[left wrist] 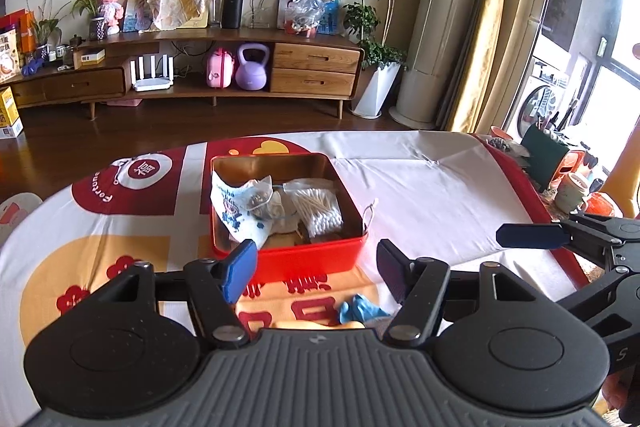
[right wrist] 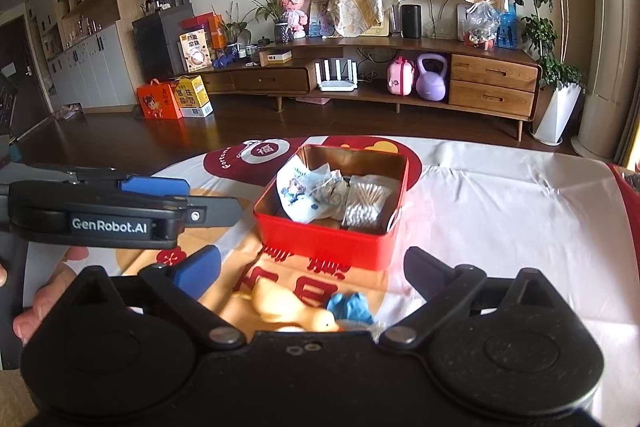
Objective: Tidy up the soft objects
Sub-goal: 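Open both grippers and pull them back from the tin, then grasp the yellow rubber chicken with left gripper while right grasps the white mesh cloth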
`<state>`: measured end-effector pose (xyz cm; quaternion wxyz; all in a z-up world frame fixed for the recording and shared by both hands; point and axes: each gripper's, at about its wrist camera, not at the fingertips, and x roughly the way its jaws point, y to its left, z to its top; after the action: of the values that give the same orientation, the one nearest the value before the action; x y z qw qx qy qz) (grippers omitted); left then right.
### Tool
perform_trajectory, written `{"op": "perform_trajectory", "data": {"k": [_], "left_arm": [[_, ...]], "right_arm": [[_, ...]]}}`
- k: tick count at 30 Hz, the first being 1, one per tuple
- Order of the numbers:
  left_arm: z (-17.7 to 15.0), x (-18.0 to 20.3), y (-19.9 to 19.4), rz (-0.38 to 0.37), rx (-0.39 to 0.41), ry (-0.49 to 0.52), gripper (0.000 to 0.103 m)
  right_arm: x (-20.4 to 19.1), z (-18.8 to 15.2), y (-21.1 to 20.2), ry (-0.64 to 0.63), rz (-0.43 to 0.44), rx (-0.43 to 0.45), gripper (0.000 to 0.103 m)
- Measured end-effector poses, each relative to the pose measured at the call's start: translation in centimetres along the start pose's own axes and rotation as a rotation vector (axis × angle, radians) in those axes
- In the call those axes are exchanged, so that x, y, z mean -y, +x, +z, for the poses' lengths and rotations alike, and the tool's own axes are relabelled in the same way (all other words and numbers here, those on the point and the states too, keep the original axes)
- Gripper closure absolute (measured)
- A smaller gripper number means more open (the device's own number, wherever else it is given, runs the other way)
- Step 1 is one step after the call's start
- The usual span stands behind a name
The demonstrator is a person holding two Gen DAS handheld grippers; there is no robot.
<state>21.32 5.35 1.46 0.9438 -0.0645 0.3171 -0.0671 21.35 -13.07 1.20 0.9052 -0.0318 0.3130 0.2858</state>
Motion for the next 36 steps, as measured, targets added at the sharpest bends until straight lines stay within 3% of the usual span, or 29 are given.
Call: {"op": "perform_trajectory", "data": {"k": [7,14,19,27,36], "left_arm": [[-2.0,0.1,-1.0,0.008,-0.002,-0.045,0.028],[-4.1,0.6,-1.7,0.049,0.038,-0.029,0.023],[-5.5,1.0,-1.3,0.051,0.022,-0.025,0.022],[-7.9,0.9,1.3,0.071,-0.076,-0.028,0.021],[-9.2,-0.2,4.8,0.045,-0.178,-0.061,0.021]], "right_arm": [[0.1,-2.1,-0.9,0.020,0.004,0.001,0.001],[0.0,-4.9,-1.4,0.021,0.005,-0.011,0.000],[-0.1,-6.6,-1.1,0.014,0.004,-0.032,0.000],[-1.1,-9.0,0.1,-0.025,0.023,-0.076,0.001],[-1.8,-10.1,2.0,-0.061,0.060,-0.119,0.001]]}}
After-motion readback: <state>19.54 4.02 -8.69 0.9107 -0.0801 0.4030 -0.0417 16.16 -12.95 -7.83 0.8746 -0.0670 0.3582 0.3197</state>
